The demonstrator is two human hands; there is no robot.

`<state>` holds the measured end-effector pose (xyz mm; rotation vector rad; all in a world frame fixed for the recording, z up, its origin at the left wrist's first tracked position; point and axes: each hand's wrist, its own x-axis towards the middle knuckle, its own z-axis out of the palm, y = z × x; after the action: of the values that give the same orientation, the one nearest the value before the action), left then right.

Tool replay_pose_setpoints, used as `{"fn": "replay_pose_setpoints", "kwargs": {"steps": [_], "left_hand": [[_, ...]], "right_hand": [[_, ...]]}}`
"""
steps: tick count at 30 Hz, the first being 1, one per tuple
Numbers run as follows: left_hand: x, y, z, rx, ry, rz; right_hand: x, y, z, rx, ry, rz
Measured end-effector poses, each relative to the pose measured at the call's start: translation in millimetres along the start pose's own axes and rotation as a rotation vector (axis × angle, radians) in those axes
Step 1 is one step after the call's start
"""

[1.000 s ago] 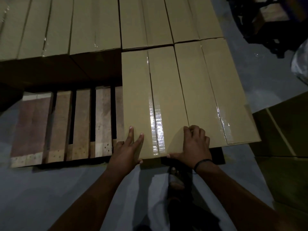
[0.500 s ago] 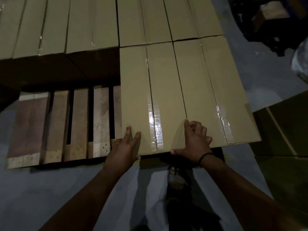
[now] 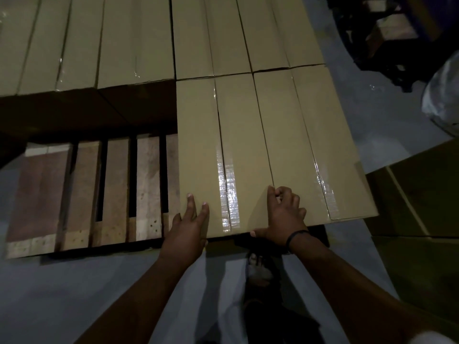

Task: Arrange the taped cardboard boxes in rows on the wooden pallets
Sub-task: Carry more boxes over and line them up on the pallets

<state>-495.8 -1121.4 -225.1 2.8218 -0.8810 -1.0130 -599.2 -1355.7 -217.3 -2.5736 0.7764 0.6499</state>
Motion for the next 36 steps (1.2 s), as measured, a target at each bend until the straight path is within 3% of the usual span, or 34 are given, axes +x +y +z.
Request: {"fn": "replay_pose_setpoints", "kwargs": {"steps": [5,12,20,28,36], "left_hand": [[-1.6,16.9,-30.1,0.072,-0.066,-0.067],[-55.8,61.7,-131.2,-0.017,0.124,-0.041],[-180.2,77.7,-223.6,-0.152,0.198,-0.114],[-267.7,58.8,-247.5,-0.364,0.308,-0.218],[-299.2,44.2,-277.6,-0.365,0.433,-0.023]], "right_hand": [[-0.7,-7.3,-17.0,0.069,-0.039,-0.011],[-45.5,-46.4,-108.3,0.267,0.150,-0.114],[-133.0,-114.6,-218.6,0.295,0.175,-0.330],[-192.2,-155.8,-260.5,0.117,0.073,-0.529],[-236.3,-169.2,-282.2,0.162,0.283,-0.437]]}}
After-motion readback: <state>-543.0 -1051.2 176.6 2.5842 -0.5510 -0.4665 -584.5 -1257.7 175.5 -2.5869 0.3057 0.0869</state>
